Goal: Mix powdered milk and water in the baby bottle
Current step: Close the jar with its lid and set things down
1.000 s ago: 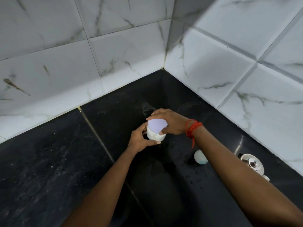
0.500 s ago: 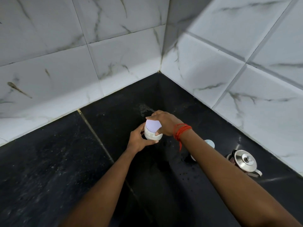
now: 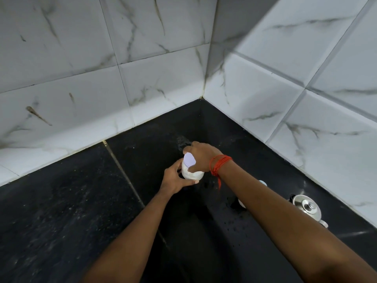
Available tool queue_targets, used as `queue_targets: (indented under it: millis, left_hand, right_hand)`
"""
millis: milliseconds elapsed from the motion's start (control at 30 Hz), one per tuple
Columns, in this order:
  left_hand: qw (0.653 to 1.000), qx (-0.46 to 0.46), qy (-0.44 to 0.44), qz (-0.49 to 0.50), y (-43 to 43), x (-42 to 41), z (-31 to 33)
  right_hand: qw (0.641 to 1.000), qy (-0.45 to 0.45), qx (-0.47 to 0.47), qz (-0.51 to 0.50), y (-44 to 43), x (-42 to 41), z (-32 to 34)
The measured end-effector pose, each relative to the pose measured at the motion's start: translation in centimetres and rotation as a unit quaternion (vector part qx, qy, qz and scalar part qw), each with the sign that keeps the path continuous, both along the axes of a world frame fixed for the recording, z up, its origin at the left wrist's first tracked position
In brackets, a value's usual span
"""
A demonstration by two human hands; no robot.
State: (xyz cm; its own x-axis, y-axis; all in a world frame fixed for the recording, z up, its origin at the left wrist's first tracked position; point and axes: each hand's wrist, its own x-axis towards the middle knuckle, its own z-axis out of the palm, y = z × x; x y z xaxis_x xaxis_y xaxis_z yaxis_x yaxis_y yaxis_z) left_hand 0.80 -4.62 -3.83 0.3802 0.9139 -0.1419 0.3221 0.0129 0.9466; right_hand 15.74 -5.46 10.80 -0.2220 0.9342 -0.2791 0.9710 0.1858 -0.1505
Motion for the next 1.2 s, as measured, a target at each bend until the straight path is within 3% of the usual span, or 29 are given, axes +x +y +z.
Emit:
queue_targets:
  millis: [133,233,500,800,1067,1200]
  left_hand:
    - [1.000,0.008,0.004,-0.007,0.3,-0.2,0.1]
    - [1.000,0.012,0.006,-0.022,0.6,-0.4,0.1]
    - [0.999,0.007,0.016,-0.030,0.6,-0.5,0.4]
    - [0.999,0.002,0.026,-0.021,0.6,-0.3,0.6]
    - [1.000,0.005,0.015,-0.007,0.5,-0.7,-0.2]
    - [0.999,-0.009,0.035,-0.023,0.8,-0.5,0.6]
  right_hand:
    - [0.997,0.026,-0.020,0.069,0.5,0.4,1.2]
    - [0.994,0.103,-0.017,0.045,1.2,1.5,2.4]
    - [0.988,0.139,-0.060,0.025,0.9,2.5,0.4]
    - [0.989,0.125,-0.076,0.033,1.1,2.4,-0.1]
    - [0.995,0.055,-0.048,0.073,0.8,1.2,-0.8]
    - [0.994,0.082,-0.053,0.049,0.8,2.2,-0.6]
